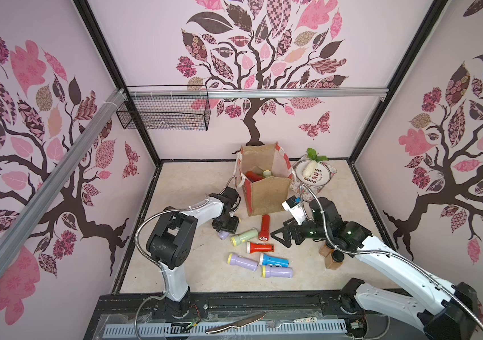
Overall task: Put the flashlights into the tote bags
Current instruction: Pick up the flashlight from the center of the board.
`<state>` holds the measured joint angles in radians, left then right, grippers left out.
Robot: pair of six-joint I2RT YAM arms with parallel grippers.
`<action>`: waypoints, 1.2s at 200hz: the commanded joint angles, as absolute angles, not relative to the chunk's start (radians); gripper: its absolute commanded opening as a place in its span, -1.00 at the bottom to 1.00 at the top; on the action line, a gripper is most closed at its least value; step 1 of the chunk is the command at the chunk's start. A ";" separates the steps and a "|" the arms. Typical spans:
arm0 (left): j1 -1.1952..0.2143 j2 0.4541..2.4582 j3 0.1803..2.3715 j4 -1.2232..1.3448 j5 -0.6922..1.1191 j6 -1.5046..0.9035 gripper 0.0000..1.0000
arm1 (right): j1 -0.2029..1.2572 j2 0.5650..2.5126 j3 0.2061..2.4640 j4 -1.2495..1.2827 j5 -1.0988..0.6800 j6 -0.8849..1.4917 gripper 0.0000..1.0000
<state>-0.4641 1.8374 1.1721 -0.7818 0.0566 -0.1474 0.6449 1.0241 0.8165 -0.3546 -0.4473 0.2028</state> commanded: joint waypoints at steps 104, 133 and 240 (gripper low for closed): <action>-0.460 1.790 1.118 -0.743 0.040 -0.165 -0.26 | 0.643 1.014 0.879 -0.351 -0.450 0.188 1.00; -0.460 1.770 1.126 -0.751 0.037 -0.178 -0.46 | 0.644 0.999 0.879 -0.351 -0.437 0.192 0.99; -0.460 1.503 1.297 -0.867 0.007 -0.404 -0.86 | 0.641 0.962 0.909 -0.359 -0.372 0.196 1.00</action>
<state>-0.4641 1.5818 1.2022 -0.8387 0.0265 -0.3168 0.6449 0.9802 0.8658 -0.3550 -0.3969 0.2028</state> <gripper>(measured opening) 0.373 0.997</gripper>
